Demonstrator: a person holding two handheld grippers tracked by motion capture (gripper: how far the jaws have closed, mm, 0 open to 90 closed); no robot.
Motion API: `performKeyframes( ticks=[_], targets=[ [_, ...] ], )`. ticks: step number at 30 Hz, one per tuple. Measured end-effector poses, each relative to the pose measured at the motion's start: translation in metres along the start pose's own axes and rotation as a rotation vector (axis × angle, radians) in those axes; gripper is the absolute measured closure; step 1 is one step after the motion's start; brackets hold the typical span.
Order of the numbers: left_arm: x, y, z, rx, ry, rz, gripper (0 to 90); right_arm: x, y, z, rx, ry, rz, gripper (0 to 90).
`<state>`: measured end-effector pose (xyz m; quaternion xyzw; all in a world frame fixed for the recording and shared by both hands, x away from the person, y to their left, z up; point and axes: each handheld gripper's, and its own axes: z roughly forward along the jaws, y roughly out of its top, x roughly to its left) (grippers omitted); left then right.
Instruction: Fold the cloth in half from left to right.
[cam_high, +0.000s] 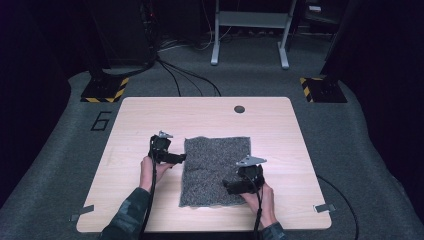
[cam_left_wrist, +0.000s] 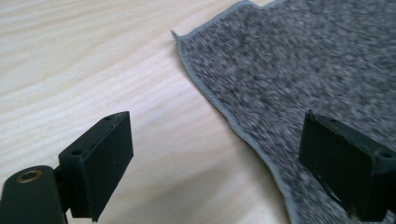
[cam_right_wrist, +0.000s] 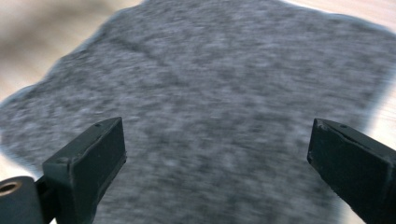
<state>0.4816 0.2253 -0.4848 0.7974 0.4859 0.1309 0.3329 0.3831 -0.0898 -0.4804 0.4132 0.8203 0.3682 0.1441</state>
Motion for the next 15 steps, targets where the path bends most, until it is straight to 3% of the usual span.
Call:
performKeyframes(
  ticks=[6, 15],
  targets=[
    [0.007, 0.014, 0.010, -0.015, 0.005, -0.008, 10.2, 0.031, 0.005, 0.010, 0.006, 0.042, -0.049, 4.4],
    [0.008, 0.033, 0.030, 0.000, -0.004, 0.018, 8.9, 0.072, 0.006, 0.029, 0.018, 0.114, -0.121, 5.2]
  ],
)
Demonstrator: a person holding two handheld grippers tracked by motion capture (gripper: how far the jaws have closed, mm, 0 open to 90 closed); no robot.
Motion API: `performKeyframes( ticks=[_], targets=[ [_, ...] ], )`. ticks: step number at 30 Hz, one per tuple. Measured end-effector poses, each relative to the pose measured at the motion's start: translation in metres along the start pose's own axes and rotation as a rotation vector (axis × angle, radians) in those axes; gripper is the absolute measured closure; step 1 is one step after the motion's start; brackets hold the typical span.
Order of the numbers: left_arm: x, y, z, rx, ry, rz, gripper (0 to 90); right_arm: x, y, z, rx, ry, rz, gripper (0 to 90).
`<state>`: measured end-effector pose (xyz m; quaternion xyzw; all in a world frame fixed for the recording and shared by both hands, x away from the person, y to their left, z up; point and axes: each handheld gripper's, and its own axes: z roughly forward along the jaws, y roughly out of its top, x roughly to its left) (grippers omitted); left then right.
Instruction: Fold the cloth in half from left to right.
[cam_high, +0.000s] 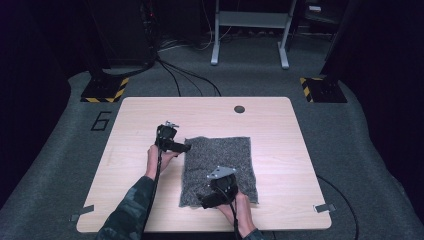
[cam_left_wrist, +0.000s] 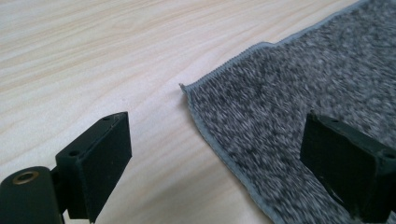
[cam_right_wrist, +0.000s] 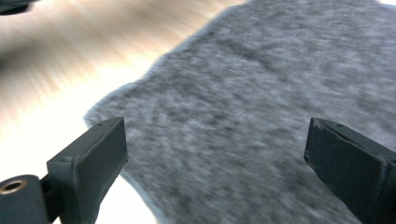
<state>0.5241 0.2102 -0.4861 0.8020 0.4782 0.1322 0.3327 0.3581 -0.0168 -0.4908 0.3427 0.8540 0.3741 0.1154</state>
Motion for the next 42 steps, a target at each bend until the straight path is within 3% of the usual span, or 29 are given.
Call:
performKeyframes(
  ticks=[7, 12, 18, 24, 27, 30, 32, 35, 36, 39, 42],
  targets=[
    [0.004, 0.010, 0.016, 0.009, 0.000, -0.002, 11.5, 0.028, 0.004, 0.017, 0.023, 0.042, -0.057, 8.3],
    [0.004, 0.015, 0.023, -0.004, 0.018, 0.006, 21.9, 0.049, 0.008, 0.026, 0.006, 0.060, -0.111, 16.6],
    [0.005, 0.016, 0.031, 0.008, 0.036, 0.020, 33.1, 0.070, 0.009, 0.035, 0.012, 0.070, -0.157, 39.0],
    [0.007, 0.014, 0.041, 0.027, 0.042, 0.025, 43.6, 0.077, 0.008, 0.043, 0.045, 0.068, -0.158, 56.6],
    [0.006, 0.014, 0.042, 0.011, 0.047, 0.022, 50.5, 0.076, 0.007, 0.046, 0.037, 0.047, -0.151, 64.7],
    [0.004, 0.014, 0.042, 0.015, 0.055, 0.044, 56.8, 0.075, 0.005, 0.047, 0.055, 0.063, -0.136, 69.0],
    [0.003, 0.013, 0.042, 0.012, 0.071, 0.058, 61.6, 0.072, 0.005, 0.047, 0.058, 0.076, -0.157, 72.2],
    [0.002, 0.013, 0.042, 0.010, 0.064, 0.062, 72.5, 0.074, 0.003, 0.048, 0.038, 0.076, -0.133, 79.8],
    [0.002, 0.013, 0.042, 0.011, 0.066, 0.069, 75.5, 0.073, 0.003, 0.047, 0.054, 0.090, -0.134, 82.8],
    [0.001, 0.012, 0.042, 0.003, 0.054, 0.068, 85.8, 0.075, 0.002, 0.048, 0.036, 0.090, -0.152, 86.4],
    [0.000, 0.013, 0.042, 0.013, 0.062, 0.074, 88.3, 0.076, 0.001, 0.047, 0.035, 0.084, -0.147, 87.3]
  ],
)
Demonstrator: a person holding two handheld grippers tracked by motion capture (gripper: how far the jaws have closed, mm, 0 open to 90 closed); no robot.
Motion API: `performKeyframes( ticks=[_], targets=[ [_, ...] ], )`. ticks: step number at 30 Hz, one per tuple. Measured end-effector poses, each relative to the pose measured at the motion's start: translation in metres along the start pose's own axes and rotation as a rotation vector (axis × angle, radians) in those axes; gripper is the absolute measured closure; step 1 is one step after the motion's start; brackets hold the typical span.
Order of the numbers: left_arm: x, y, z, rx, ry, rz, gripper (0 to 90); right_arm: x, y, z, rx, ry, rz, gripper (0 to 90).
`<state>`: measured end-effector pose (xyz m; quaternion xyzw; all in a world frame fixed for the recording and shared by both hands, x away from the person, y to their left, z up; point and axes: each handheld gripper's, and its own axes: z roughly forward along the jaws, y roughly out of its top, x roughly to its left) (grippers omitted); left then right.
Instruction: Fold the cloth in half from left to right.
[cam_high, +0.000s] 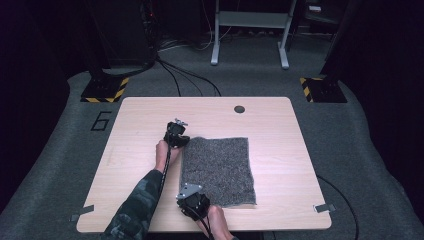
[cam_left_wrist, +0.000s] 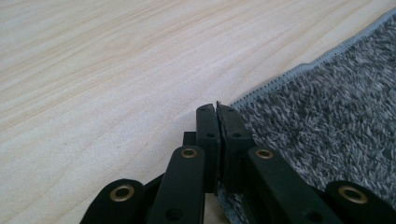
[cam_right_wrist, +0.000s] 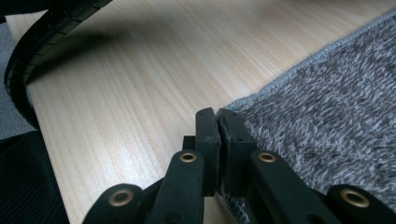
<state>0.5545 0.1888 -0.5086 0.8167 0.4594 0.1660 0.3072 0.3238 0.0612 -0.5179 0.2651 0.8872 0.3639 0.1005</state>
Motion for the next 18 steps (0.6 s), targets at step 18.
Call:
performKeyframes(
  ticks=[18],
  targets=[
    [0.003, 0.011, -0.024, -0.018, 0.015, 0.016, 89.3, -0.008, 0.005, -0.036, -0.131, -0.002, 0.043, 87.8]
  ],
)
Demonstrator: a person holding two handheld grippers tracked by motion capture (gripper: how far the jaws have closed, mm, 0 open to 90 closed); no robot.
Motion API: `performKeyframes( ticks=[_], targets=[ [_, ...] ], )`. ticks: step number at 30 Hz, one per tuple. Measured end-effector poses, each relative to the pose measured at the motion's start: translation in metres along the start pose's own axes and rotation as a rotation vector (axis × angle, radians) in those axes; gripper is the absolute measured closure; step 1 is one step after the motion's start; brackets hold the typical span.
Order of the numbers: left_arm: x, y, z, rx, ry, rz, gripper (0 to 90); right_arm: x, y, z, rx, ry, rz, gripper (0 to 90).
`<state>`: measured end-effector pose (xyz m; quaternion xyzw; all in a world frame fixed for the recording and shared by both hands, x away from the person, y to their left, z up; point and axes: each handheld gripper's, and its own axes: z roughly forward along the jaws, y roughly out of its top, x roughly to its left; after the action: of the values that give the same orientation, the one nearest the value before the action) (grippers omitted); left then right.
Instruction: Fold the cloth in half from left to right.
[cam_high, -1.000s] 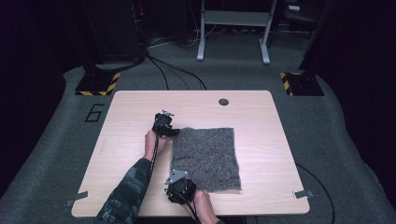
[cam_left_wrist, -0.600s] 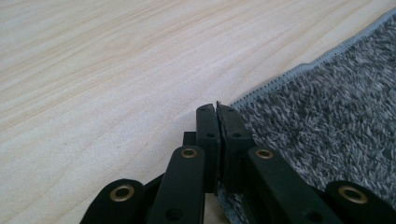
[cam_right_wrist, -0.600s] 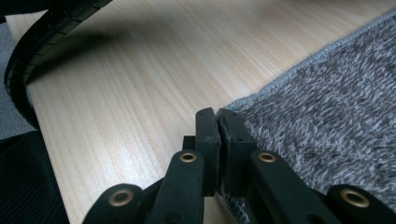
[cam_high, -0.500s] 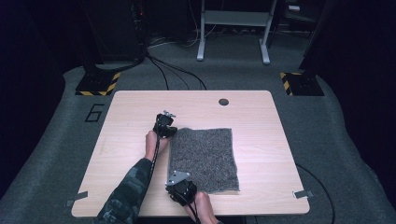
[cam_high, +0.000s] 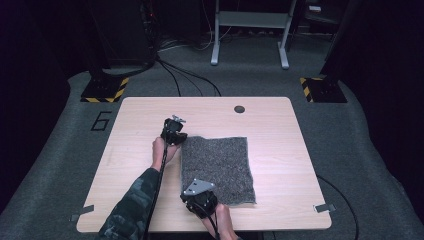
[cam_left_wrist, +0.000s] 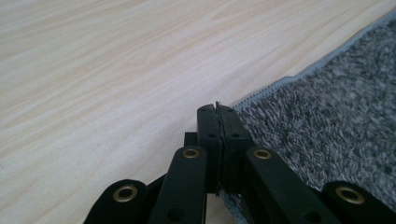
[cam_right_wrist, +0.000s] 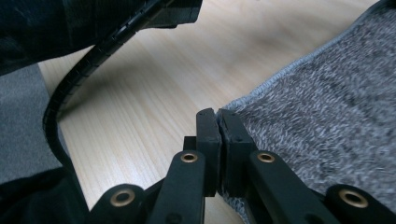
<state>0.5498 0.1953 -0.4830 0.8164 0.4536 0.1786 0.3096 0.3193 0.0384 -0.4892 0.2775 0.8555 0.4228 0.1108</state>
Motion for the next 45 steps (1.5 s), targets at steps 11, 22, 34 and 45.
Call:
performKeyframes(
  ticks=[11, 22, 34, 45],
  targets=[
    [0.000, 0.025, -0.029, -0.022, 0.033, 0.044, 89.4, 0.002, 0.012, -0.025, -0.091, -0.031, -0.020, 88.0],
    [-0.006, 0.048, -0.045, -0.046, 0.048, 0.082, 89.5, 0.001, 0.023, -0.039, -0.148, -0.058, -0.032, 88.1],
    [-0.009, 0.067, -0.060, -0.065, 0.077, 0.115, 89.5, 0.004, 0.036, -0.046, -0.202, -0.061, -0.046, 88.1],
    [-0.032, 0.089, -0.054, -0.072, 0.051, 0.152, 89.4, -0.003, 0.030, -0.060, -0.216, -0.113, -0.021, 88.0]
  ],
)
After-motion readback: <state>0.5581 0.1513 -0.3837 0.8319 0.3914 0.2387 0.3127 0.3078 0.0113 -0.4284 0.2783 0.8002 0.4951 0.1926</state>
